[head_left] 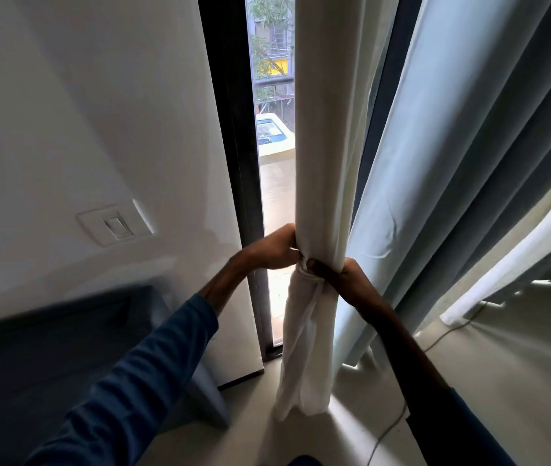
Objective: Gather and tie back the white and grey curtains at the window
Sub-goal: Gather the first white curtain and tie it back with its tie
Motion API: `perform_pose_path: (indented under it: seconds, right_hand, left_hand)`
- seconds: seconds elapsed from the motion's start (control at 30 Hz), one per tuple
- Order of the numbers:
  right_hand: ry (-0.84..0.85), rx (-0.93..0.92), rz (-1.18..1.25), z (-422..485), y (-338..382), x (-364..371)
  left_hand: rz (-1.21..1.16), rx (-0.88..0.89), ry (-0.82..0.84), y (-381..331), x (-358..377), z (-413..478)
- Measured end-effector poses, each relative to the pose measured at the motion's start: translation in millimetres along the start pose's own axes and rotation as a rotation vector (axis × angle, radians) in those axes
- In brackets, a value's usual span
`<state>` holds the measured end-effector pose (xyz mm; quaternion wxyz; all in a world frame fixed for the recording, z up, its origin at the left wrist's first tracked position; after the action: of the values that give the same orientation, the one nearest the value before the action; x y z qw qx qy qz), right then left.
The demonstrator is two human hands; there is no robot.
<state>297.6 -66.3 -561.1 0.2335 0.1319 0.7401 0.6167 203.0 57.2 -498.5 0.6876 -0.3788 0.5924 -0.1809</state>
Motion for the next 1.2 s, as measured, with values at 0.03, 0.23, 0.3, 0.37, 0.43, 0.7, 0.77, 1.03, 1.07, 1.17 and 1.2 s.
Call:
perform_pose_path:
  seconds: [0.03, 0.23, 0.3, 0.37, 0.43, 0.7, 0.77, 1.03, 1.07, 1.17, 1.2]
  right_hand:
    - [-0.016, -0.014, 0.021, 0.7, 1.1, -0.9]
    - [-0.035, -0.024, 0.138, 4.0, 5.9, 6.1]
    - [-0.011, -0.024, 0.224, 4.3, 6.0, 9.0]
    - [0.067, -0.021, 0.38, 4.1, 4.8, 10.5]
    - [0.126, -0.003, 0.542, 2.9, 5.6, 7.2]
    - [-0.041, -0.041, 0.779, -0.3, 4.6, -16.8]
    - [-0.089, -0.04, 0.771, -5.0, -7.1, -18.5]
    - [-0.221, -0.105, 0.403, -31.5, -7.3, -6.6]
    - [-0.221, -0.123, 0.338, -32.0, -3.7, -0.2]
    - [-0.188, -0.186, 0.25, -30.8, 3.6, 20.0]
    - [-0.171, -0.203, 0.228, -28.9, 4.1, 26.6]
  left_hand:
    - [-0.057, 0.01, 0.032, -4.6, 1.8, -2.5]
    - [-0.201, 0.003, -0.088, -9.4, 13.6, -9.3]
    - [-0.147, -0.054, -0.265, 0.2, 17.8, -10.7]
    - [-0.173, -0.103, -0.363, 13.2, 19.4, -7.9]
    - [-0.232, -0.101, -0.364, 22.4, 16.0, -2.9]
    - [-0.283, -0.033, -0.337, 21.6, -0.8, 5.2]
    - [-0.299, -0.087, -0.373, 30.3, -4.3, 6.1]
    - [0.028, -0.312, -0.477, 24.2, -13.9, -2.4]
    - [0.114, -0.338, -0.455, 23.0, -13.3, -2.8]
    - [0.178, -0.418, -0.353, 22.7, -9.1, 0.7]
    - [0.147, -0.434, -0.322, 20.2, -7.4, 2.0]
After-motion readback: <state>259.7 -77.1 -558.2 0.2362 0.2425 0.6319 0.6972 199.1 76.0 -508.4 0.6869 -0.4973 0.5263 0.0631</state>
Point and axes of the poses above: each hand's wrist, its own z-axis towards the middle knuckle, its own x-axis out of the palm, y = z × x, the point moved 6 cm from there along z, towards the middle knuckle, and after that the axes turned 4 degrees about x, right-handed, at the moved point
